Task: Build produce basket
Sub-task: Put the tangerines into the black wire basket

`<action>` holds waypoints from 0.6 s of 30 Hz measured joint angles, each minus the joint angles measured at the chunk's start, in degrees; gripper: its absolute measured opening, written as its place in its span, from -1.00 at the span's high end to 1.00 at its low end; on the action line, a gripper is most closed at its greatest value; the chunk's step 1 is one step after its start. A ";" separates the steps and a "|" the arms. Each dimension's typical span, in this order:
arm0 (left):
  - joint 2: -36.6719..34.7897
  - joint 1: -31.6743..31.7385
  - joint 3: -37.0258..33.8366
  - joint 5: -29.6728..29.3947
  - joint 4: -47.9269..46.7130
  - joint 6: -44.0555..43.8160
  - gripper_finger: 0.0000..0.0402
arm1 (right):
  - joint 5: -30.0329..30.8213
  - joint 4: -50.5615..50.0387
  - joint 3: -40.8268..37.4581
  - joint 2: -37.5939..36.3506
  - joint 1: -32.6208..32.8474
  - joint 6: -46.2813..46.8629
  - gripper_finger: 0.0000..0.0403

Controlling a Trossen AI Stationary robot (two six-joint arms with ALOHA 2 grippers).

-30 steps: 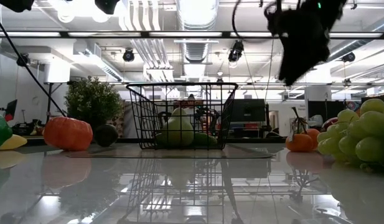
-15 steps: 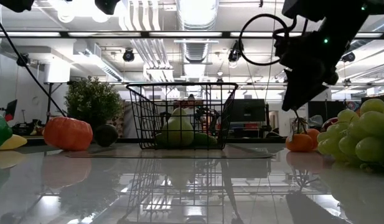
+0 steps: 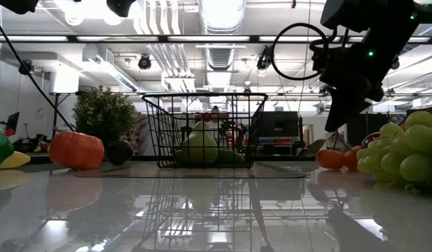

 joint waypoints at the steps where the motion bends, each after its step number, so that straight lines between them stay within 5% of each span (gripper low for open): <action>1: 0.00 0.00 0.00 -0.01 -0.02 0.00 -0.06 | -0.09 0.05 0.00 0.00 0.01 -0.06 0.85; 18: -0.02 0.00 -0.02 -0.25 -0.17 0.27 -0.06 | -0.49 -5.68 6.17 0.02 -0.01 -3.94 0.95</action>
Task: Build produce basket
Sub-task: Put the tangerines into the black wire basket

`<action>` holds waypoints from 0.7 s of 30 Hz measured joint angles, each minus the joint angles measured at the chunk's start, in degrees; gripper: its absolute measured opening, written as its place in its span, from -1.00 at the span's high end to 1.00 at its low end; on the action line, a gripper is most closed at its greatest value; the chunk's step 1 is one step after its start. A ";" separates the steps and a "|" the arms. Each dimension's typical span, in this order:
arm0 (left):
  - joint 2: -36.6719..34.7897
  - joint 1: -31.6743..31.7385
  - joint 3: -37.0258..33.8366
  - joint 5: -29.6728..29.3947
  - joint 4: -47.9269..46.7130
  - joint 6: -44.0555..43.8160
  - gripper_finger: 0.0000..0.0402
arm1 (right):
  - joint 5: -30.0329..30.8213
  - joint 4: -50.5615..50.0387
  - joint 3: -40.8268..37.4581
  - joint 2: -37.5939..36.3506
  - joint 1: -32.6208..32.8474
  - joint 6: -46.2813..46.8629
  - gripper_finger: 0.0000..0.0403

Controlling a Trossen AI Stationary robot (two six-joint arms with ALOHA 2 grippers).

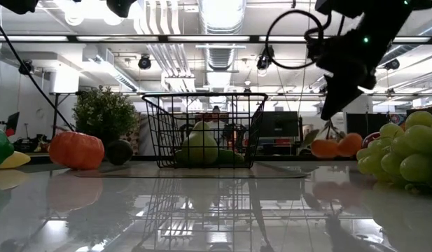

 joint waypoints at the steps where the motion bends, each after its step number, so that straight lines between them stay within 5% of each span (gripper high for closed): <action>1: -0.10 0.00 0.00 -0.40 0.13 0.47 -0.06 | 0.02 -1.57 1.30 0.00 0.00 -0.41 0.95; 10: -6.05 0.00 -0.04 -1.45 1.66 8.63 -0.06 | 1.66 -14.86 17.91 0.00 -0.15 -2.50 0.96; 21: -9.15 0.09 -2.82 -1.49 2.03 9.35 -0.06 | 4.28 -15.37 34.79 2.41 -1.66 -9.01 0.96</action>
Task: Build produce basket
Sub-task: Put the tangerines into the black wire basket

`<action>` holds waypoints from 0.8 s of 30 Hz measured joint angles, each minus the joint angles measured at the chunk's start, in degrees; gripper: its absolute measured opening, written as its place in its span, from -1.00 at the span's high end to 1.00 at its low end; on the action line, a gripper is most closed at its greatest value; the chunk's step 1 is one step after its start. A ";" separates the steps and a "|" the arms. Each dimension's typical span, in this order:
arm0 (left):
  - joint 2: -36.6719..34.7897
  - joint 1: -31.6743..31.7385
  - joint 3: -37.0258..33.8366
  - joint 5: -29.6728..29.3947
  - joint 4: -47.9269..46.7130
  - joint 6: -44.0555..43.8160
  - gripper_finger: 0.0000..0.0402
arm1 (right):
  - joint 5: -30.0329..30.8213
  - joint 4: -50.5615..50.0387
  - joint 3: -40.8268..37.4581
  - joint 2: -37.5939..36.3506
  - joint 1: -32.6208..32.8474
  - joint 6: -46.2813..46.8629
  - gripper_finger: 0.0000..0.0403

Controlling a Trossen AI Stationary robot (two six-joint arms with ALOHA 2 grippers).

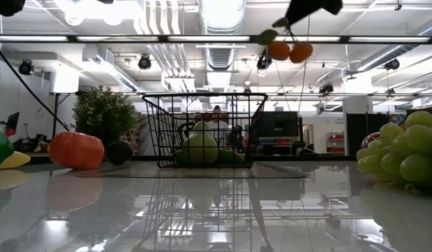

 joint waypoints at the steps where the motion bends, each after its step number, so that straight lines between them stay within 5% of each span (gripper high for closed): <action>1: -0.04 0.00 0.00 0.00 -0.20 0.00 -0.06 | -0.02 0.04 1.21 0.69 -0.38 -0.59 0.96; 19: -0.93 -0.02 0.00 0.00 -0.37 -0.40 -0.06 | -0.85 8.37 17.61 22.75 -12.17 -18.22 0.96; 24: -0.84 -0.02 0.00 0.02 -0.40 -0.67 -0.06 | -8.40 15.63 19.58 28.55 -16.82 -21.77 0.96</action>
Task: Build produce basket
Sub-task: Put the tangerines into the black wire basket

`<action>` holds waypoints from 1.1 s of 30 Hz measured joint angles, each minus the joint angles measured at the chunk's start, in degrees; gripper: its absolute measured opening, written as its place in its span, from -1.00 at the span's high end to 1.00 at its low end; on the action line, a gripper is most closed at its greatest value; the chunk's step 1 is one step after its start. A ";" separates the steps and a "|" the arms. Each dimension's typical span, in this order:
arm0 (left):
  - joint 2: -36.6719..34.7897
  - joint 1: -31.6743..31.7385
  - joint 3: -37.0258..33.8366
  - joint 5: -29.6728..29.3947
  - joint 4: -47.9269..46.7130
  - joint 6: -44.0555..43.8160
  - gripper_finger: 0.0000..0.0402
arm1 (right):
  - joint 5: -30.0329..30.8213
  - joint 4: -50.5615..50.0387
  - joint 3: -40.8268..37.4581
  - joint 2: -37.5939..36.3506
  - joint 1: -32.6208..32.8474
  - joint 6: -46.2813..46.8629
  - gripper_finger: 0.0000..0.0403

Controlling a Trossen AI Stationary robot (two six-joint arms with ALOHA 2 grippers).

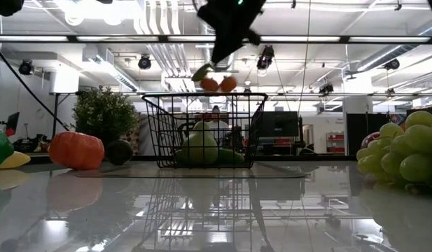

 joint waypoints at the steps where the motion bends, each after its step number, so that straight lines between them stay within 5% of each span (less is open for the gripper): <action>1: 0.06 0.00 0.00 0.00 0.05 -0.06 -0.06 | -1.90 1.17 0.27 1.10 -0.96 -0.30 0.96; 6: 0.07 0.00 0.00 0.09 0.00 -1.54 -0.06 | -8.33 7.63 0.55 5.56 -5.31 -0.38 0.96; 33: -0.04 0.00 0.00 0.24 0.01 -1.63 -0.06 | -5.28 17.08 0.46 16.84 -8.69 0.12 0.96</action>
